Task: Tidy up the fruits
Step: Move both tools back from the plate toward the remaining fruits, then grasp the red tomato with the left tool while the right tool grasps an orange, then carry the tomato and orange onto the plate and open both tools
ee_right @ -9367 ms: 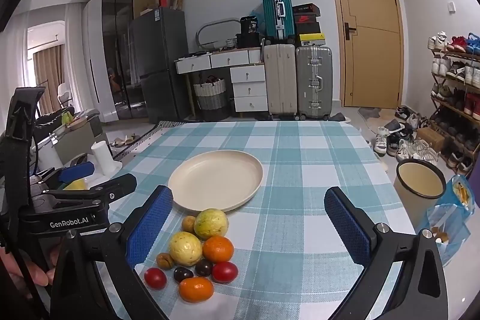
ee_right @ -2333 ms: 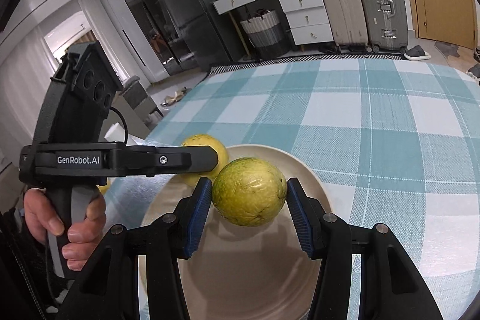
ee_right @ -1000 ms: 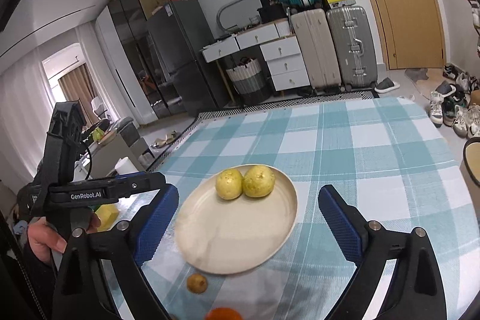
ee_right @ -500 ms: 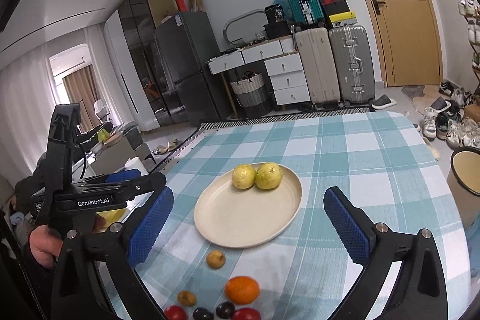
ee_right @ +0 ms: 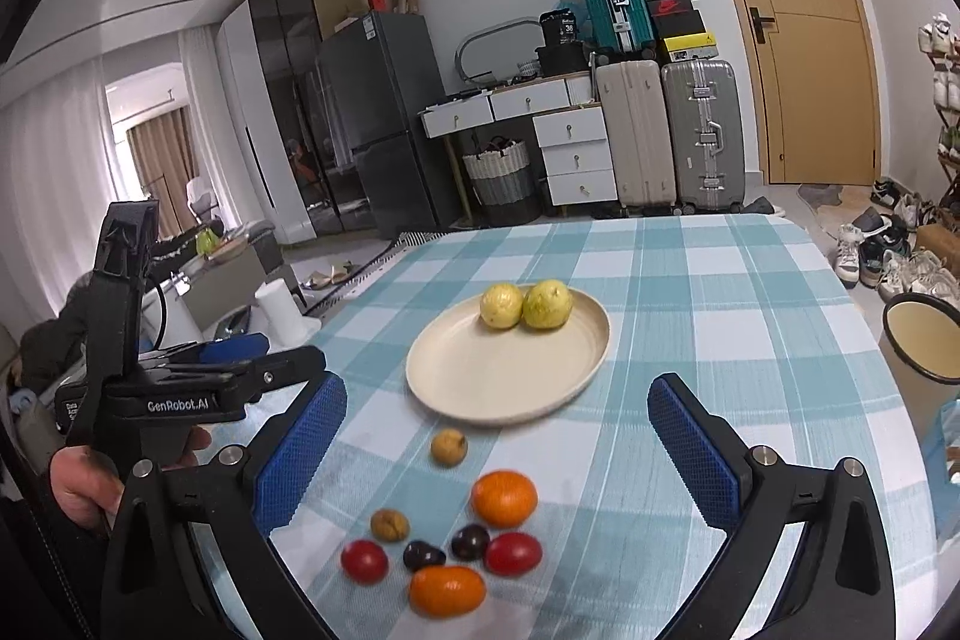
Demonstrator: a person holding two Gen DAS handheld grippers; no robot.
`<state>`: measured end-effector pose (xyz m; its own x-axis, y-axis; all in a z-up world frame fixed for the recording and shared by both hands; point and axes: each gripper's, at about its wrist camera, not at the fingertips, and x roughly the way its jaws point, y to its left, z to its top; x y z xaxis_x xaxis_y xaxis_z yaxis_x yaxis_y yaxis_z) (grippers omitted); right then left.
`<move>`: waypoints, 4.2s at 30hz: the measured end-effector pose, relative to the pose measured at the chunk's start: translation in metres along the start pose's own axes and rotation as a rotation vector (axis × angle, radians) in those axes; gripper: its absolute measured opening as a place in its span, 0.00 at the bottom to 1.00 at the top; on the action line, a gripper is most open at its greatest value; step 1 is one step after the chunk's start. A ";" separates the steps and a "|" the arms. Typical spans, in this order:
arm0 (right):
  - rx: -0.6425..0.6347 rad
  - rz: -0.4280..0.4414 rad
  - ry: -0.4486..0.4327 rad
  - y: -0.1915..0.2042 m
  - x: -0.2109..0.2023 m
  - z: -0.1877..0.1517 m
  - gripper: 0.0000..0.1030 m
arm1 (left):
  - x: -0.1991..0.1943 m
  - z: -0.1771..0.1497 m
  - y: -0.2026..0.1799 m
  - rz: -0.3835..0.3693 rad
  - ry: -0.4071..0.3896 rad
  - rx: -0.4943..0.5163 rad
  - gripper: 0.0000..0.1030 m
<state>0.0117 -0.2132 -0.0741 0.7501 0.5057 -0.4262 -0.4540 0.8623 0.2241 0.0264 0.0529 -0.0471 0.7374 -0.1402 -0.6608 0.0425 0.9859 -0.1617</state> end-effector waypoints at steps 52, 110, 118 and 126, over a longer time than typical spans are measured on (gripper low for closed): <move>0.084 0.031 0.175 0.008 -0.002 -0.073 1.00 | 0.027 -0.089 -0.026 -0.316 0.183 0.096 0.28; 0.116 0.136 0.154 0.000 0.020 -0.040 0.39 | 0.031 0.005 0.035 -0.235 0.058 -0.016 0.28; 0.079 0.172 0.144 -0.002 0.058 -0.001 0.39 | 0.077 0.053 0.049 -0.221 0.081 -0.045 0.28; 0.071 0.192 0.159 -0.007 0.106 0.031 0.39 | 0.129 0.089 0.057 -0.221 0.122 -0.062 0.28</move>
<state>0.1093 -0.1649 -0.0939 0.5660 0.6548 -0.5009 -0.5420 0.7533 0.3725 0.1843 0.0988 -0.0765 0.6279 -0.3650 -0.6874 0.1491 0.9233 -0.3540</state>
